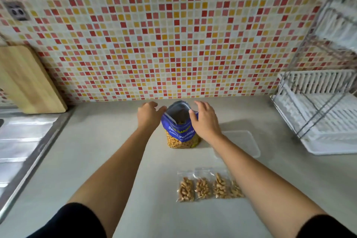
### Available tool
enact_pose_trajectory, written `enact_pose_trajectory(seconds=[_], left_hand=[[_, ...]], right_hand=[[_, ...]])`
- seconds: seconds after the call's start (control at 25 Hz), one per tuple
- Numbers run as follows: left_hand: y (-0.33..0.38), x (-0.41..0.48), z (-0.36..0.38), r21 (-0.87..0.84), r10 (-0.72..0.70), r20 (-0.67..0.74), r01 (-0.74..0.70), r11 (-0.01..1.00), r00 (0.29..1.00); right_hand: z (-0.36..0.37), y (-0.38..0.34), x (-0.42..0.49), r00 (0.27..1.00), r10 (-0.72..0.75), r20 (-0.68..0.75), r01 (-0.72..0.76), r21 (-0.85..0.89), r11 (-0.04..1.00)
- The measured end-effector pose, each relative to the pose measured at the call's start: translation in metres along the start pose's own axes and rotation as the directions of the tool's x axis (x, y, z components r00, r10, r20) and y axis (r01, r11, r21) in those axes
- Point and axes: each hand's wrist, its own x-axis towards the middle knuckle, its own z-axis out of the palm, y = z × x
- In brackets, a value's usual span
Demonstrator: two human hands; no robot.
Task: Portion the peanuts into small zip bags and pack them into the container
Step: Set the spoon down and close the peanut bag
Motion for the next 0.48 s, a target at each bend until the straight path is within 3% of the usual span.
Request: enact_pose_trajectory(seconds=[0.16,0.24,0.4,0.48], left_hand=[[0.004,0.014,0.002,0.061,0.141,0.06,-0.145,0.988,0.988],[0.011,0.014,-0.001,0.1,0.241,0.165,-0.26,0.961,0.956],[0.023,0.011,-0.012,0.273,0.473,0.391,-0.59,0.76,0.79],[0.026,0.012,-0.025,0.309,0.506,0.437,-0.652,0.693,0.744]], right_hand=[[0.01,-0.003,0.009,0.997,0.057,0.042,-0.057,-0.003,0.998],[0.014,-0.004,0.011,0.997,0.072,0.033,-0.072,0.006,0.997],[0.017,-0.002,0.014,0.994,0.108,0.034,-0.107,-0.016,0.994],[0.017,-0.001,0.015,0.99,0.128,0.056,-0.127,-0.018,0.992]])
